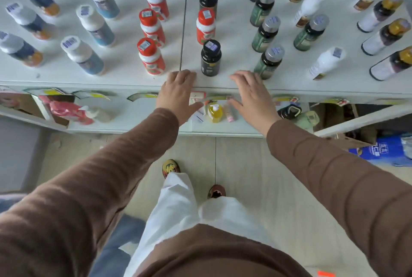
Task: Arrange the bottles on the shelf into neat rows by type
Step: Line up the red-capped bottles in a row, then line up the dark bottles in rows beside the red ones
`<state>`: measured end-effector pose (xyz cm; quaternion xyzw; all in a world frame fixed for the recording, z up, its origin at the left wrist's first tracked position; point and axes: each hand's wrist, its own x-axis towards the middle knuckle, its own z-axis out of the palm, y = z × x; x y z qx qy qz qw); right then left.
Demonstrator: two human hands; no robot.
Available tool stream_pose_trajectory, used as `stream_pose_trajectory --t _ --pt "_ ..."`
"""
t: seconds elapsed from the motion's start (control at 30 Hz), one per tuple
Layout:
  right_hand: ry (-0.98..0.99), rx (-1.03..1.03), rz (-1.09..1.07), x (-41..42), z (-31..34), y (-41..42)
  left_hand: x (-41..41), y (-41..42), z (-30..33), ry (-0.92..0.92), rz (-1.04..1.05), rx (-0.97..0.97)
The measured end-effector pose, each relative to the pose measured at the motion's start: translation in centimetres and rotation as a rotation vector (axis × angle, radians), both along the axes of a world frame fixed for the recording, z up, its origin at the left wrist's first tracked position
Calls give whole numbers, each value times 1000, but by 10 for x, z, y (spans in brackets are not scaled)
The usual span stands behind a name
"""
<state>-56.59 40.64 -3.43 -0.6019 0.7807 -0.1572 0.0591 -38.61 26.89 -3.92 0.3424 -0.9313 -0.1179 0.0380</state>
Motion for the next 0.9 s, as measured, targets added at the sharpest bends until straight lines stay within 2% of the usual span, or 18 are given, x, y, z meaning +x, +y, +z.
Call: stream_pose_trajectory --t 0.17,0.33,0.67,0.77,0.9 --pt "96 -61 -24 -2 -18 4 -5 4 -16 106 78 -105" --pt "108 -121 -99 1 -33 -3 -3 -5 -25 215 76 -106" --pt "162 -168 -150 4 -36 -9 -3 -7 -26 214 69 -145" --pt "107 -131 -145 2 -29 -10 -4 -5 -20 193 72 -112" --pt "-85 -64 -108 -8 3 -23 -11 -10 -1 162 101 34"
